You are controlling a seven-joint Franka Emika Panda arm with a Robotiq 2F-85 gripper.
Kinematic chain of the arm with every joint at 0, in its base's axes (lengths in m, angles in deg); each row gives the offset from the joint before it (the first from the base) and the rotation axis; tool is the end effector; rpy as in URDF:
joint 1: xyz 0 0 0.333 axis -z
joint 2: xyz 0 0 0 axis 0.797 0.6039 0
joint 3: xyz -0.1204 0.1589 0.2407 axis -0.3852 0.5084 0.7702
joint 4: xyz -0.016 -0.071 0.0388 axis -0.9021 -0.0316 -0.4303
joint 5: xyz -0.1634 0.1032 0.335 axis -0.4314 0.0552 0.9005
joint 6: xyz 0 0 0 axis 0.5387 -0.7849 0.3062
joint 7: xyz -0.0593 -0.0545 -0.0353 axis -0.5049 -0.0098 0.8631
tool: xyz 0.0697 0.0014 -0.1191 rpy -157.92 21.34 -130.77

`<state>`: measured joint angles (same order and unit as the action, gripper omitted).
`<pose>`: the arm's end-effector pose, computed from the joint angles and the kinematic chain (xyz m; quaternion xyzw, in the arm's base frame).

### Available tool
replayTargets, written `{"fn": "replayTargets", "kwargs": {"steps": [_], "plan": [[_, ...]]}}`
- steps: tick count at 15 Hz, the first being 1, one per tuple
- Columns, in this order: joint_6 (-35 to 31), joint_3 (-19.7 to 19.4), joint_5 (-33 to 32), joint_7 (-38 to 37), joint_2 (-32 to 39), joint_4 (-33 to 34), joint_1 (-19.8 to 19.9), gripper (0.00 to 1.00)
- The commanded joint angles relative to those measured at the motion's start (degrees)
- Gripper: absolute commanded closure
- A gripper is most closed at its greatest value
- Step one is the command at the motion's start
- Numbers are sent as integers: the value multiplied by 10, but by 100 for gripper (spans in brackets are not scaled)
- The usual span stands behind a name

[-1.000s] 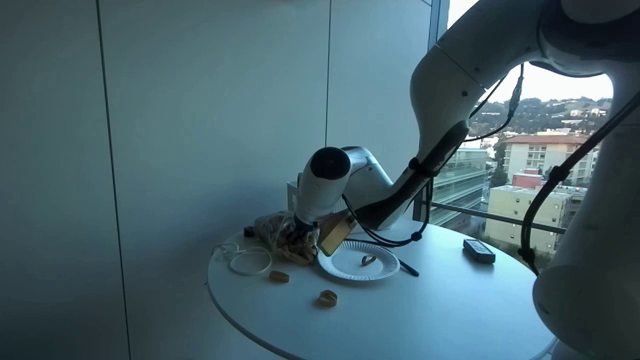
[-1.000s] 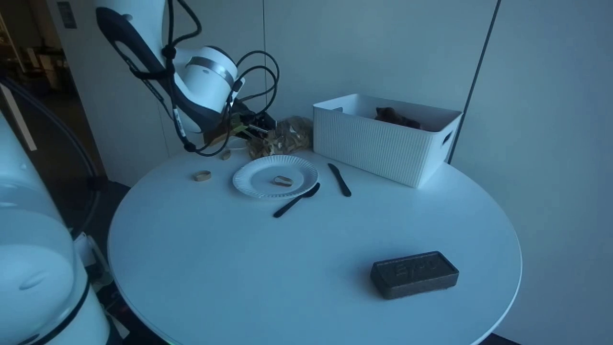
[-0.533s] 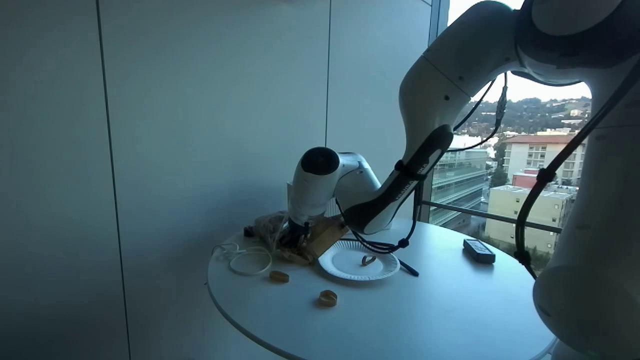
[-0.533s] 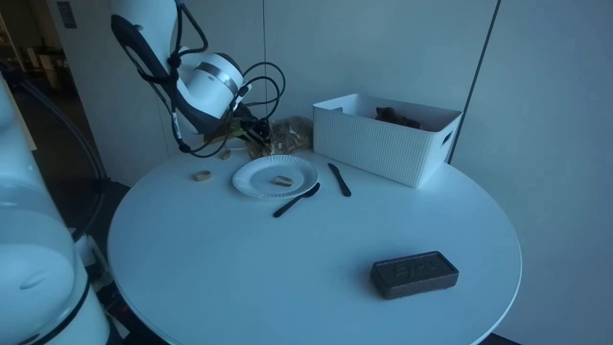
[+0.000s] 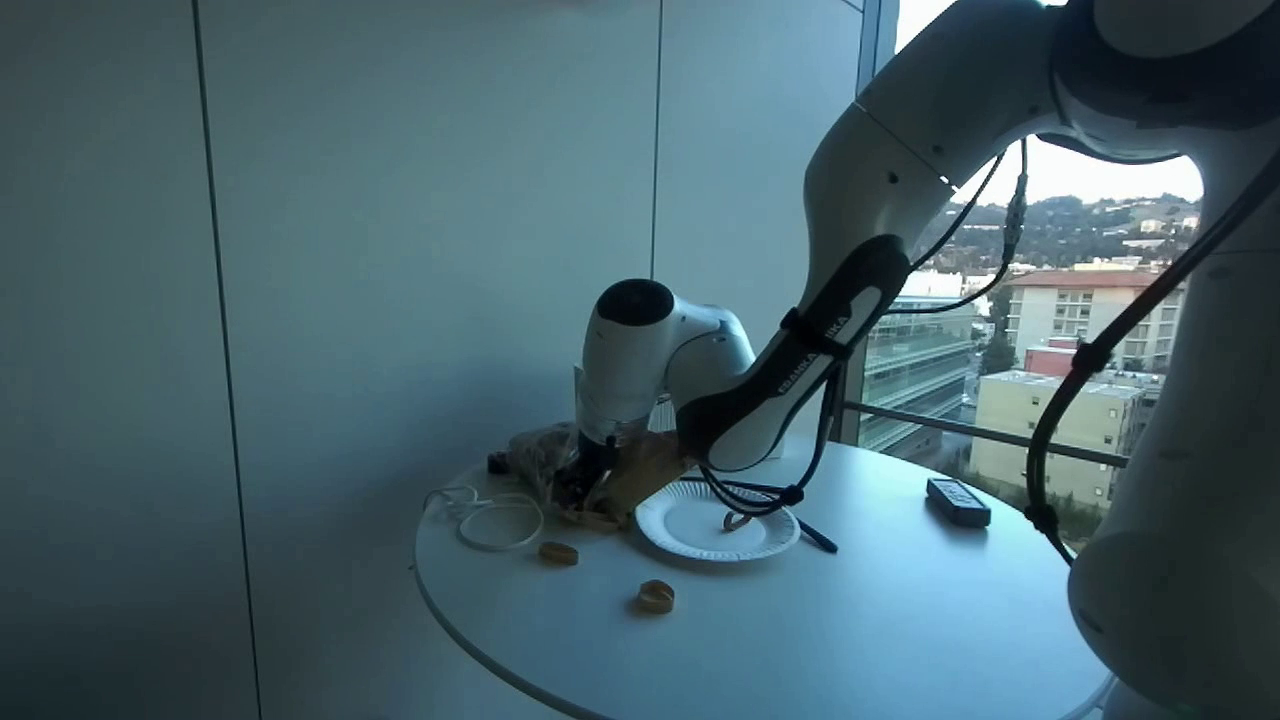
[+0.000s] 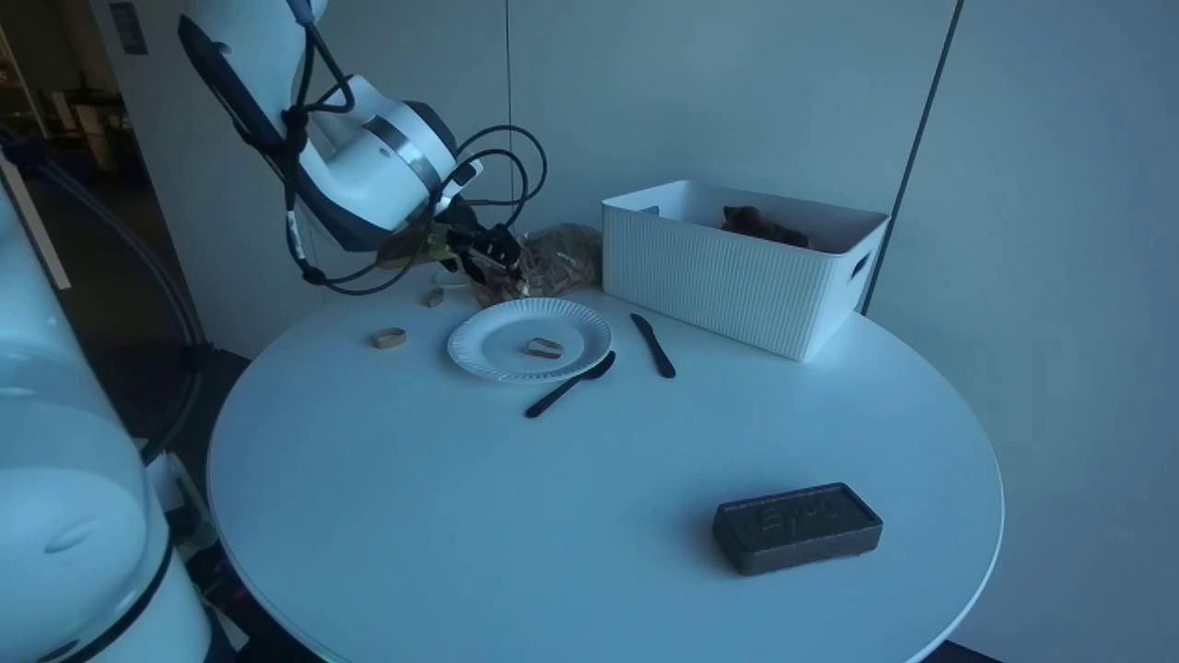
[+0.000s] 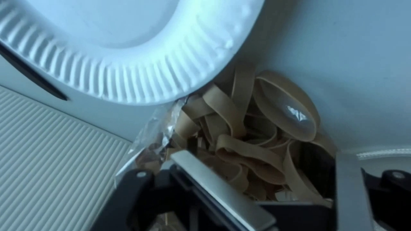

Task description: Take all the rubber bands off the plate and place them in the basket

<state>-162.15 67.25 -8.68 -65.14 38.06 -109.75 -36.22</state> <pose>0.5101 0.0953 0.3263 0.9434 0.0309 0.2865 0.1641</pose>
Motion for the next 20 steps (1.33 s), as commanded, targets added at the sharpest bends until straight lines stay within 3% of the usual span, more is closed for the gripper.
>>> {"fn": "replayTargets", "kwargs": {"steps": [1,3,4,8,11,13,14,18,19,20], "plan": [[3,2,69,54,-63,-43,-9,40],[2,-1,104,81,-86,-62,-16,43],[1,-4,132,104,-95,-73,-22,13],[7,-11,200,157,-141,-113,-41,0],[28,-17,235,174,-179,-137,-51,0],[82,-24,276,162,-204,-144,-53,0],[112,-58,281,148,-214,-144,-81,0],[196,-104,331,132,-247,-133,-82,0],[164,-92,295,133,-220,-132,-78,0],[179,-101,307,133,-229,-132,-77,0]]}}
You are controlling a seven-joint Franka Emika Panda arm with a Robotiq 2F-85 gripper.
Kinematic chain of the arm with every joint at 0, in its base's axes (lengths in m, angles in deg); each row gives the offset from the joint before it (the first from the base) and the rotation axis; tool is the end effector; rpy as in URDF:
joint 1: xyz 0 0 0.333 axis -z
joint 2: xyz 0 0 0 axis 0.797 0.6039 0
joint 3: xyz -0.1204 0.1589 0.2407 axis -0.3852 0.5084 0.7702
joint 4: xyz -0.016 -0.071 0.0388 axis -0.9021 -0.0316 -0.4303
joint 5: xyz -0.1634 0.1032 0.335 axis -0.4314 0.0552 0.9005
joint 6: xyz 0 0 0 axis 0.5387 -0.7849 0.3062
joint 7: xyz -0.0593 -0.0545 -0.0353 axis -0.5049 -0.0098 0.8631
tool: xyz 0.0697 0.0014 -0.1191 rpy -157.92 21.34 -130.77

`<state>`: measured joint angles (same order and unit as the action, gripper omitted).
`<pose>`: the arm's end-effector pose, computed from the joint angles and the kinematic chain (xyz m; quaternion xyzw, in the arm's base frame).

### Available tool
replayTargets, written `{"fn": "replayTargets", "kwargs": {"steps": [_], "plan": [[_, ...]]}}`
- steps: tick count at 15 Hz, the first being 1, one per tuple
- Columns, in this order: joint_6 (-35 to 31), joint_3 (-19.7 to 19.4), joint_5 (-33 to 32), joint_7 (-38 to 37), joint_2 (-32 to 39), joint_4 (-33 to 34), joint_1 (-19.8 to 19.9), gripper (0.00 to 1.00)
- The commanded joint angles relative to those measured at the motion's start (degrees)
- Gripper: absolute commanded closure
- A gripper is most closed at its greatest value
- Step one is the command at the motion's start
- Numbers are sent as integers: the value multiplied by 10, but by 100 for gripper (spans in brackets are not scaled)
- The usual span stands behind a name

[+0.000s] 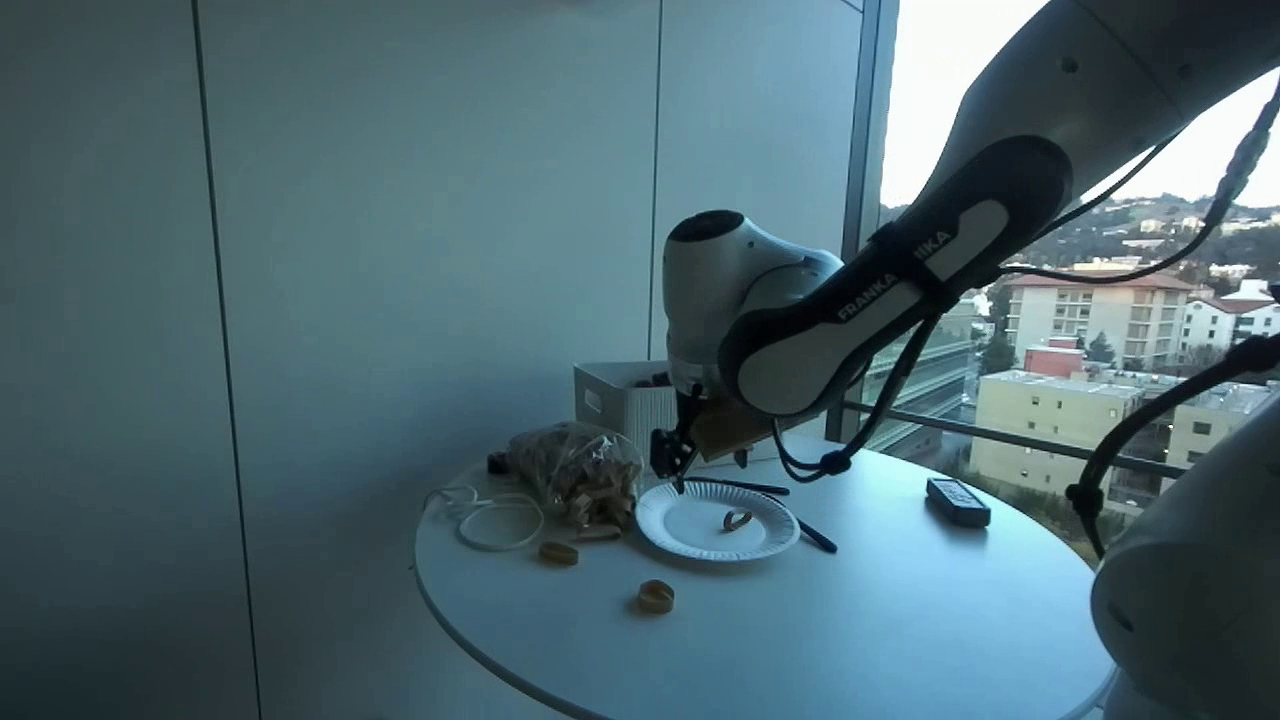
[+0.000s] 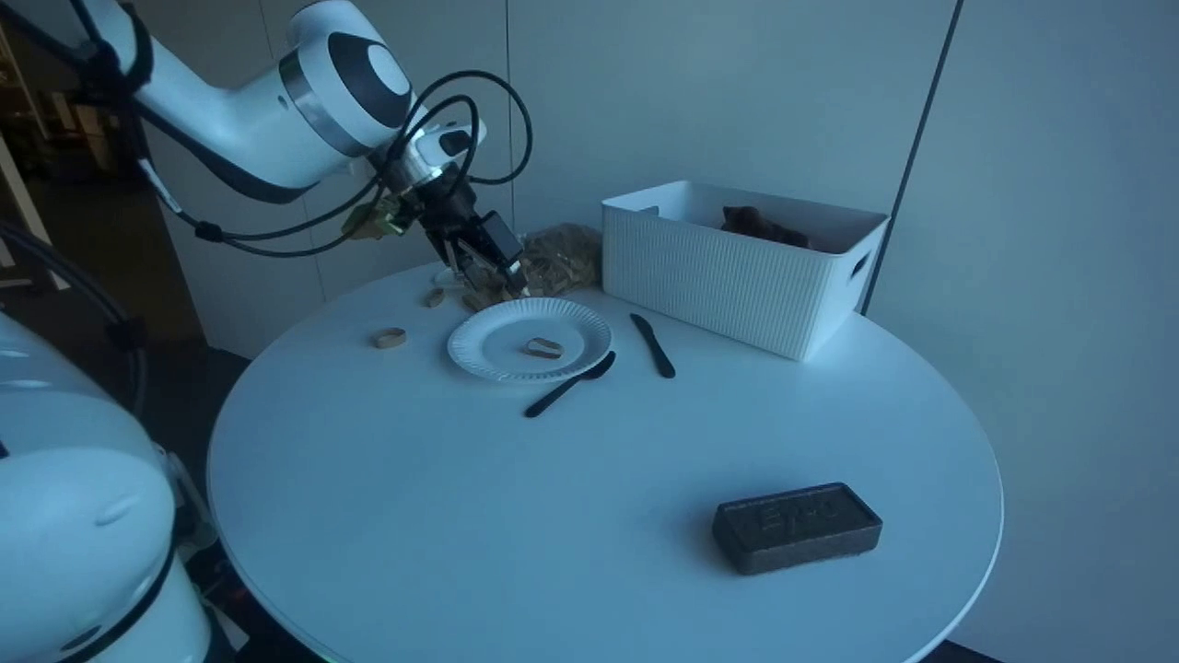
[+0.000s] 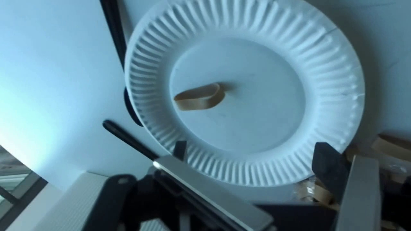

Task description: Take all the rubber bands off the plate and place them in the basket

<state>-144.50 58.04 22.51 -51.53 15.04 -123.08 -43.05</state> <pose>0.4174 0.0245 0.3795 0.9519 -0.1520 0.1852 0.1910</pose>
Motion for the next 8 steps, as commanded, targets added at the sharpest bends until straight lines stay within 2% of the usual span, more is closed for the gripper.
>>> {"fn": "replayTargets", "kwargs": {"steps": [1,5,8], "plan": [[9,-13,2,-2,-4,1,-9,0],[5,-17,9,-11,10,8,-6,0],[-17,-25,-3,-45,25,11,9,0]]}}
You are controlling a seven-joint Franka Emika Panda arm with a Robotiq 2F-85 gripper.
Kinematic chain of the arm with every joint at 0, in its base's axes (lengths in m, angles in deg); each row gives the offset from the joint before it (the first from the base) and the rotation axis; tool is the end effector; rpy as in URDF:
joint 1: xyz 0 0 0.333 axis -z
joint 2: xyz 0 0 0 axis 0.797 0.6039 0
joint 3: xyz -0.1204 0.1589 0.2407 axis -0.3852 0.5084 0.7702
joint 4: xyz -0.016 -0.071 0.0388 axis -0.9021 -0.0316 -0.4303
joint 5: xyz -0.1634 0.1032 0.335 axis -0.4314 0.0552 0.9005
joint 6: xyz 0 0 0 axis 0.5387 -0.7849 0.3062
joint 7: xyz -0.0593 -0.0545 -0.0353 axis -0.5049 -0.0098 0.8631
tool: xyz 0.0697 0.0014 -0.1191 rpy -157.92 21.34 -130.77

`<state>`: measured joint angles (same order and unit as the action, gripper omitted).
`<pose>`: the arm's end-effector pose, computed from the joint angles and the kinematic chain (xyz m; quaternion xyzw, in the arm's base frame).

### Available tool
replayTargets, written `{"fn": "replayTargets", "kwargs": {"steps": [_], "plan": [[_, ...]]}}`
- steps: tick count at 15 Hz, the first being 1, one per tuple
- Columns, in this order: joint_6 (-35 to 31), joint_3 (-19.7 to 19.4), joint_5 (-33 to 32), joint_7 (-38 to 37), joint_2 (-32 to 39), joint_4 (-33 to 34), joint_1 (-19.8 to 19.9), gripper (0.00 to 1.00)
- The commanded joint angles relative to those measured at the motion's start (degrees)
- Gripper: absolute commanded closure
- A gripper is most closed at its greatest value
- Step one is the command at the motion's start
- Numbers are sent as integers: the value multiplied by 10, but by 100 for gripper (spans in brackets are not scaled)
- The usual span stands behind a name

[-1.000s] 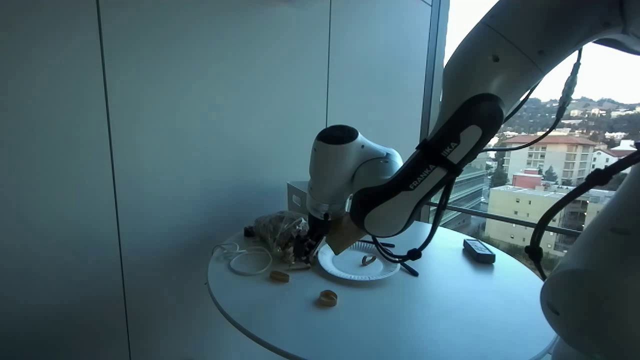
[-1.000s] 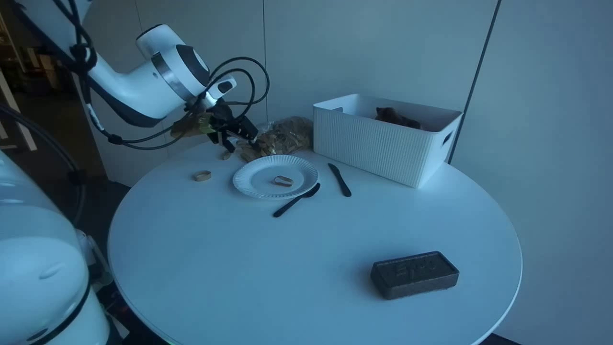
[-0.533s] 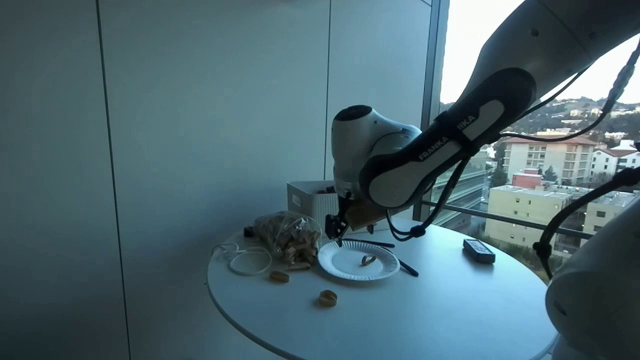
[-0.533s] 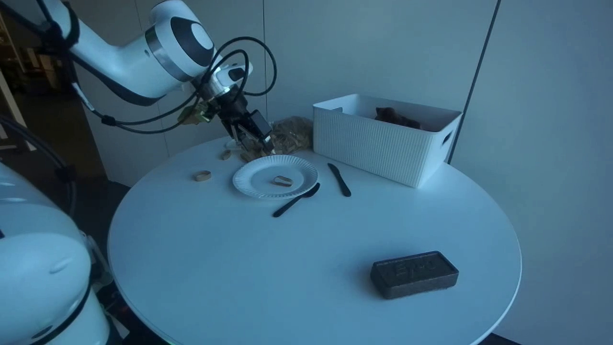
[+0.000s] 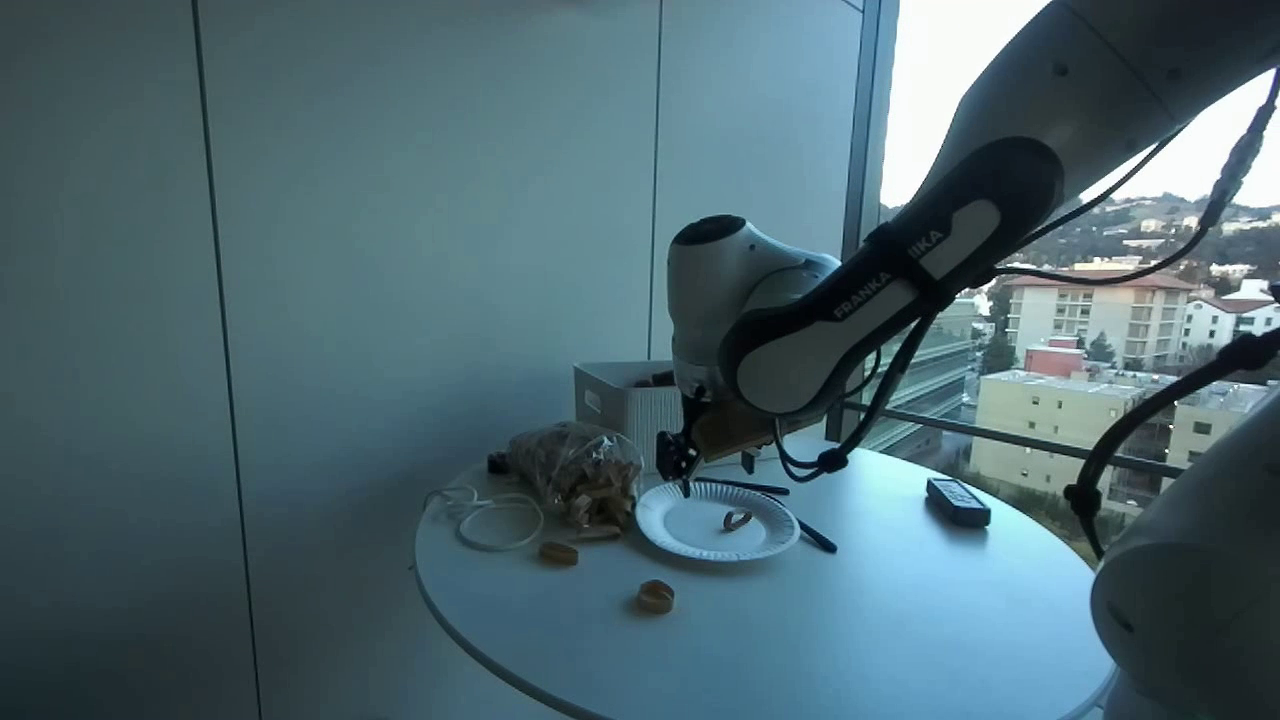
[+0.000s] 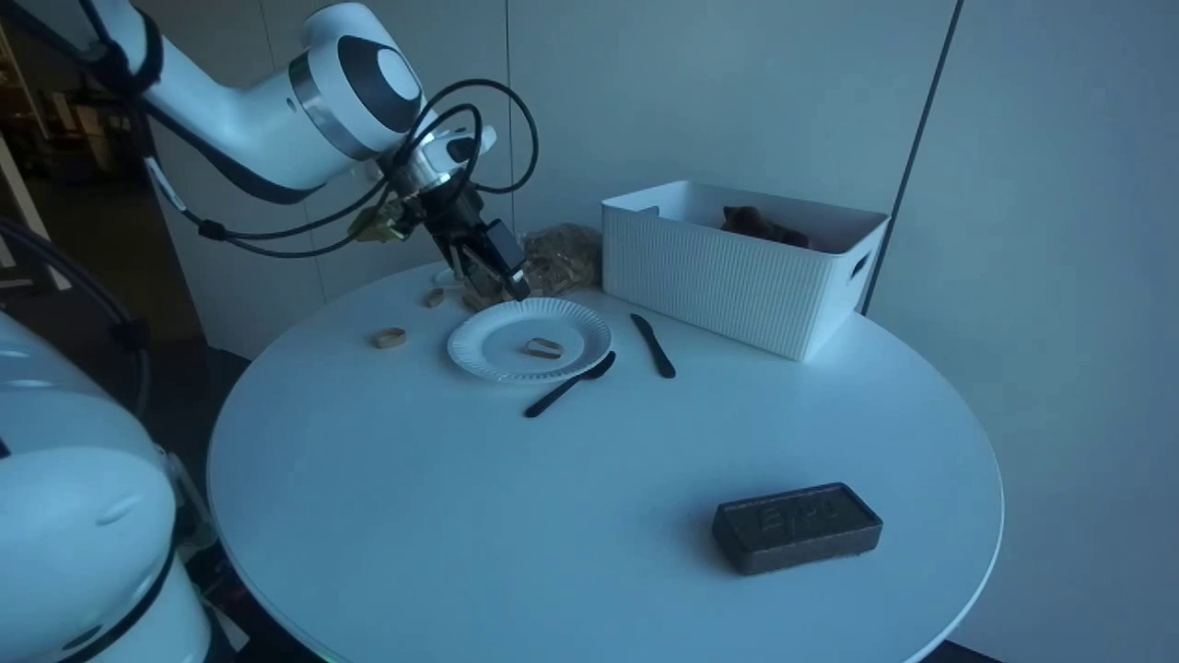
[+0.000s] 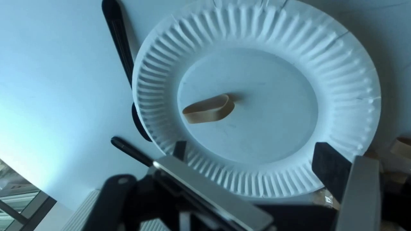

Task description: Take all the rubber bands off the plate and place them in the basket

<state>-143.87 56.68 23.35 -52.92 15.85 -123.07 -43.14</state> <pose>0.4172 0.0148 0.3736 0.9507 -0.1797 0.1728 0.1842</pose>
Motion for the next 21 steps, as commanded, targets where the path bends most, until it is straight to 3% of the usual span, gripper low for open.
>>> {"fn": "replayTargets", "kwargs": {"steps": [1,10,16,17,21], "plan": [[-29,-14,-18,-40,21,13,14,0],[-36,-65,12,-139,109,73,29,0],[-21,-116,105,-125,167,92,6,0],[-24,-122,121,-120,172,93,2,21],[-27,-132,148,-123,177,96,-11,49]]}}
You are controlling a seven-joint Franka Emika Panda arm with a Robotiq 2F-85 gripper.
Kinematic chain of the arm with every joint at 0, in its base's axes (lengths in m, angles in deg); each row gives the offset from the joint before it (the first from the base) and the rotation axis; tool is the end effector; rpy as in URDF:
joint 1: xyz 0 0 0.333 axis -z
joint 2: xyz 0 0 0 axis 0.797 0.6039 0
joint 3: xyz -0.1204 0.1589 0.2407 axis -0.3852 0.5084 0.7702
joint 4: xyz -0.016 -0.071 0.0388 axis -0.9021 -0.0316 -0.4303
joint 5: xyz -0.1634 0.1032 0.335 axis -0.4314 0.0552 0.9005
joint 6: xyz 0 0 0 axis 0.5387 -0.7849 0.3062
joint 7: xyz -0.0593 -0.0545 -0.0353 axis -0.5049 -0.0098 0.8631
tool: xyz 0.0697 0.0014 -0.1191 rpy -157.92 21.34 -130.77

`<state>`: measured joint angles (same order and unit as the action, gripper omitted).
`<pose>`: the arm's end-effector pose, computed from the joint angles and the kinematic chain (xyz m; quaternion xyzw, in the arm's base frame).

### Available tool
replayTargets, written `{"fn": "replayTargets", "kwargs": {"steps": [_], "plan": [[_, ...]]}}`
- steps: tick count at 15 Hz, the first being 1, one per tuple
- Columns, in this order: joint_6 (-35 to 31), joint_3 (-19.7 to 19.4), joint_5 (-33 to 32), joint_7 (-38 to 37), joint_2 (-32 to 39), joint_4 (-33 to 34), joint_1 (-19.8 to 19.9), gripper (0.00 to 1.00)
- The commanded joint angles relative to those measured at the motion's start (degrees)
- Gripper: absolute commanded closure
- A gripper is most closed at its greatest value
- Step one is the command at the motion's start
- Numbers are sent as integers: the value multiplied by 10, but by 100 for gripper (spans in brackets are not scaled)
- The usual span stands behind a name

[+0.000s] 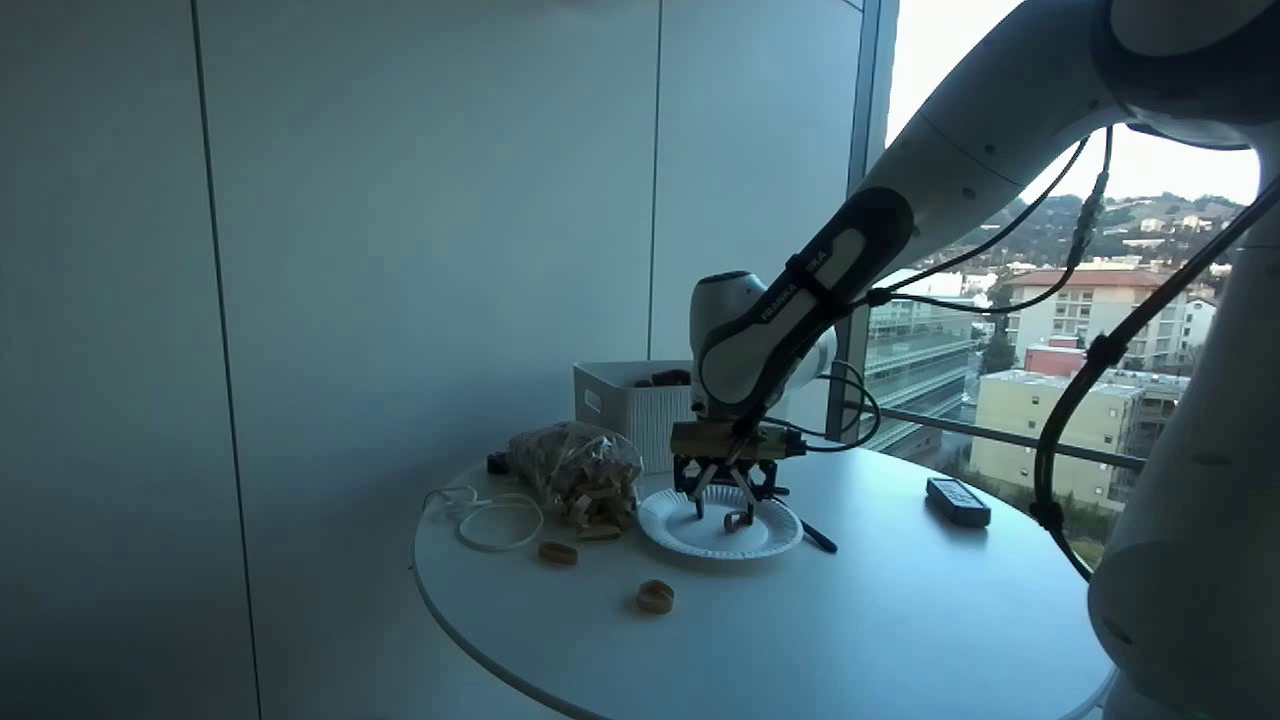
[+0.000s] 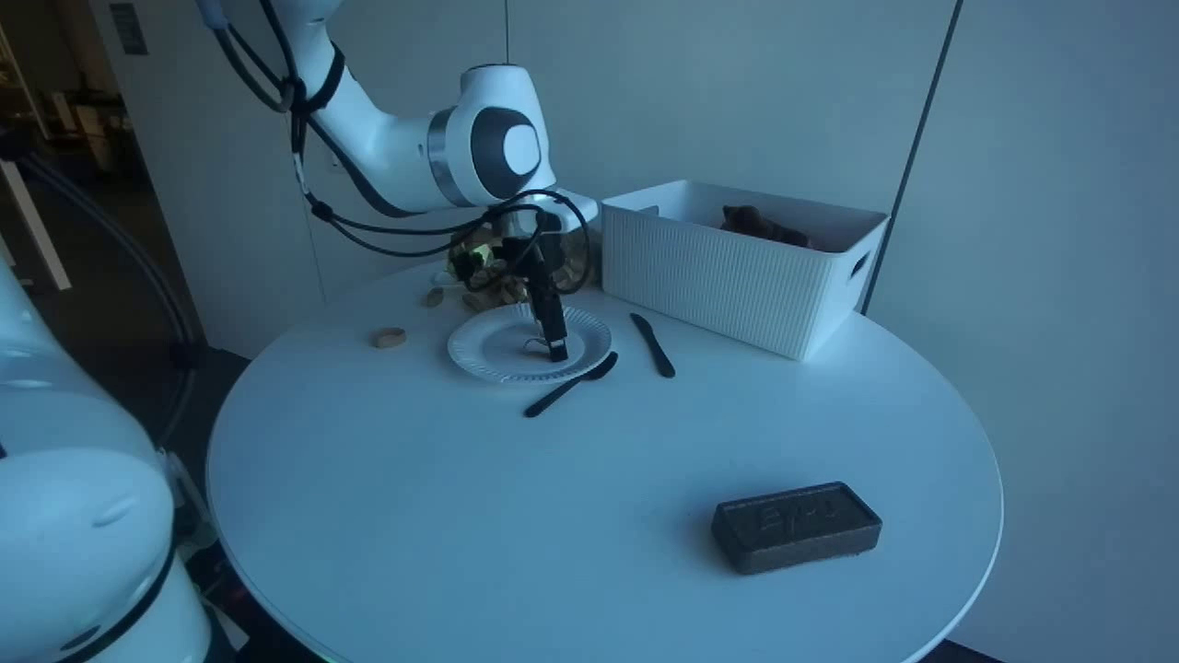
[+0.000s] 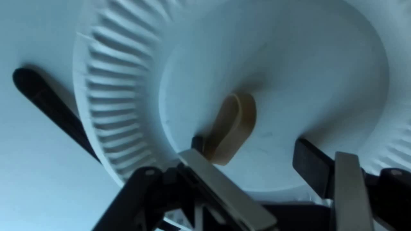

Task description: Take all the rubber bands off the plate and place them in the basket

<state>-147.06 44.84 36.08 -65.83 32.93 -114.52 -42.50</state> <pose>0.4668 -0.0708 0.3150 0.8849 -0.4513 0.0900 0.0724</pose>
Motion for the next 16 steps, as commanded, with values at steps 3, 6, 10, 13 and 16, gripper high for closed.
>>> {"fn": "replayTargets", "kwargs": {"steps": [3,6,10,13,16], "plan": [[4,-12,19,2,5,13,-23,73],[4,-12,16,2,3,15,-26,94],[5,-11,8,0,-1,13,-28,99],[19,-7,-20,-14,-5,15,-26,71],[29,0,-75,-35,-29,4,-25,57]]}}
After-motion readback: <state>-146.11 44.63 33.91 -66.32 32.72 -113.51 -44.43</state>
